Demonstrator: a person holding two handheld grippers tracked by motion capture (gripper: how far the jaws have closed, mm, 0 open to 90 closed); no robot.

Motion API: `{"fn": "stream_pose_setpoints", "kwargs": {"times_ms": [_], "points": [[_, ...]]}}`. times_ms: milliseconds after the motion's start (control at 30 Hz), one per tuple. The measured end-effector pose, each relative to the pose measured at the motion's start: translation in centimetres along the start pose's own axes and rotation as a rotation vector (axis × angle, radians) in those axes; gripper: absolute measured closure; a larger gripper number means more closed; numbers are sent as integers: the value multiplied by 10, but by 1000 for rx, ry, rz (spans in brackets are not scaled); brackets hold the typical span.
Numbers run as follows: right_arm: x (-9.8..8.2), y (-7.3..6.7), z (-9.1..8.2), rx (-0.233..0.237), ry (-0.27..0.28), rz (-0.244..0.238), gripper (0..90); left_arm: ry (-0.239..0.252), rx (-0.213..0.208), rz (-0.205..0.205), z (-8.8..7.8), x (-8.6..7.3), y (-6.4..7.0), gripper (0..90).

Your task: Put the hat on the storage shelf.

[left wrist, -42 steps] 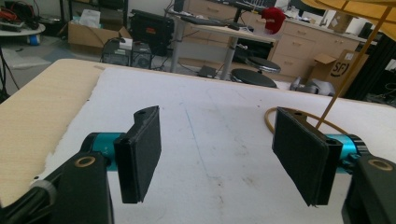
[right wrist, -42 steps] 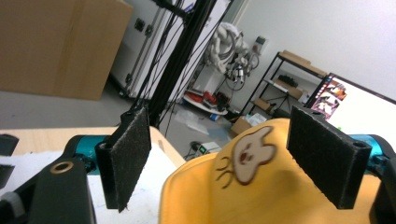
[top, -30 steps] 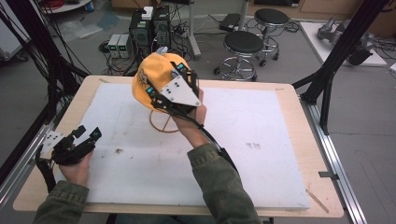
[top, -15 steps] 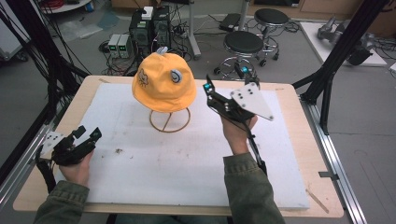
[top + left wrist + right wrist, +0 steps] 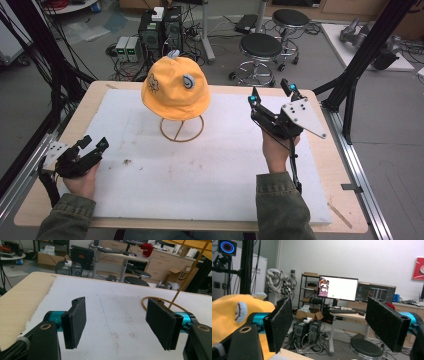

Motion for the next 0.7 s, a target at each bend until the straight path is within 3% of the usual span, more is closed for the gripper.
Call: {"fn": "stream_pose_setpoints", "kwargs": {"times_ms": [333, 700], "points": [[-1, 16, -18, -35, -9, -29, 210, 0, 2, -4, 0, 0, 0, 330], [-24, 38, -38, -81, -52, -7, 204, -3, 3, -4, 0, -1, 0, 330]]}}
Point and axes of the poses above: each handheld gripper's, and its own axes: z roughly forward along the jaws, x roughly out of its top, y roughly to its right, the point moved 10 cm from there along z, roughly forward along the jaws, and after that the axes turned 2 degrees about -y, right-handed, at the moved point
